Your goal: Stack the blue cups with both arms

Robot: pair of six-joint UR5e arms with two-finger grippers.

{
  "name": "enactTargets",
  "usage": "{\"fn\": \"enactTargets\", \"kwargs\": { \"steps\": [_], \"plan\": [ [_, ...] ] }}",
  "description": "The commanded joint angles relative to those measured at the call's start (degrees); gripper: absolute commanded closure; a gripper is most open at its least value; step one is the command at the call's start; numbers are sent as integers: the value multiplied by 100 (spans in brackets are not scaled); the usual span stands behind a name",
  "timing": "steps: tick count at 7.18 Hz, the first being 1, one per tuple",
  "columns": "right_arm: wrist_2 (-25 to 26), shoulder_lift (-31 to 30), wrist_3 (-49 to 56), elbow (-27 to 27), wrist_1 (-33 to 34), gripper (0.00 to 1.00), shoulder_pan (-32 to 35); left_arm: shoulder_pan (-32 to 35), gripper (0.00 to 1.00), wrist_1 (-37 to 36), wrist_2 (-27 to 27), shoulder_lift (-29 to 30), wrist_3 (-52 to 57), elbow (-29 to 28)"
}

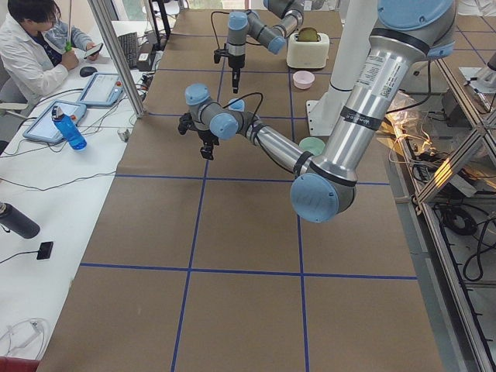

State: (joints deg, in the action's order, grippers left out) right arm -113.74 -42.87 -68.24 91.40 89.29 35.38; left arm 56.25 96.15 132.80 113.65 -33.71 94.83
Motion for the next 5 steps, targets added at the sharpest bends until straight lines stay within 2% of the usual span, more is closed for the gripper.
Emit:
{"fn": "enactTargets", "kwargs": {
  "steps": [1,3,4,5],
  "plan": [
    [1,-142,-14,18,-444,0,30,0,22,0,0,8,5,9],
    [-8,-439,12,88,-953,0,318,166,19,-9,113,17,5,0],
    [-17,-833,56,219,-1374,0,581,263,18,-17,158,17,5,0],
    [70,-994,100,220,-1457,0,984,360,3,-18,158,8,5,9]
  ]
}}
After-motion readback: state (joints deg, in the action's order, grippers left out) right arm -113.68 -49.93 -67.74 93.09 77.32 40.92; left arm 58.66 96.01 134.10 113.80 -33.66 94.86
